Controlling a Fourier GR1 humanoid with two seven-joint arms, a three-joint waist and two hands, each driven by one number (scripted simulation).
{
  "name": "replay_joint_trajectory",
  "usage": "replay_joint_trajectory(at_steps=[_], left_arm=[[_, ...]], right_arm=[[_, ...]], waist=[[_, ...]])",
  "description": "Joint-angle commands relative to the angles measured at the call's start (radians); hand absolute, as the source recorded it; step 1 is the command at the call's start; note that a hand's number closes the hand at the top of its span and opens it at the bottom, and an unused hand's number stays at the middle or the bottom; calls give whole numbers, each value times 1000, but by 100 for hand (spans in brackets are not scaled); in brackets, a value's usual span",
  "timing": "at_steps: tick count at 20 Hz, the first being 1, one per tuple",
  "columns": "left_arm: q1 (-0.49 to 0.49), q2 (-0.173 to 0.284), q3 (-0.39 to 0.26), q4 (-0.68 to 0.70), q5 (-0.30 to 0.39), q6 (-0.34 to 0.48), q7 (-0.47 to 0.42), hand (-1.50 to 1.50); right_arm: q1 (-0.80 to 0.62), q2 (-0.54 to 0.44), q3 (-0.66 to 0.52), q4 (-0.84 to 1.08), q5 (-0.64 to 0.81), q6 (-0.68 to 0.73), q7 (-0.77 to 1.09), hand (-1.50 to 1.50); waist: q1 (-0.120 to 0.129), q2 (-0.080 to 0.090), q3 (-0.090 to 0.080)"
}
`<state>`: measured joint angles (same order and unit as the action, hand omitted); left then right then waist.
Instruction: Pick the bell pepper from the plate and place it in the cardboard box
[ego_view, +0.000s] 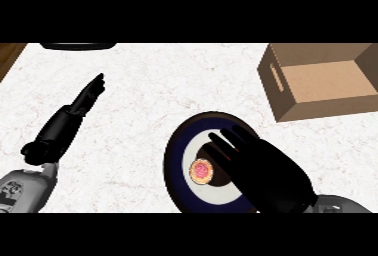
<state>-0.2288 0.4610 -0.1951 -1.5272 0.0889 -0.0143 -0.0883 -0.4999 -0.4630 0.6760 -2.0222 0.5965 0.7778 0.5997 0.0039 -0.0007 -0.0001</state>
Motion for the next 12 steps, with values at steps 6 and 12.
replay_joint_trajectory(at_steps=[6,12], left_arm=[[-34,-30,77,77,-29,-77,-14,0],[-93,-51,115,46,-36,-105,71,0]], right_arm=[[113,36,65,-1,218,-42,-64,-150],[57,45,1,169,303,-75,-194,-150]], waist=[[-8,0,0],[-5,1,0]])
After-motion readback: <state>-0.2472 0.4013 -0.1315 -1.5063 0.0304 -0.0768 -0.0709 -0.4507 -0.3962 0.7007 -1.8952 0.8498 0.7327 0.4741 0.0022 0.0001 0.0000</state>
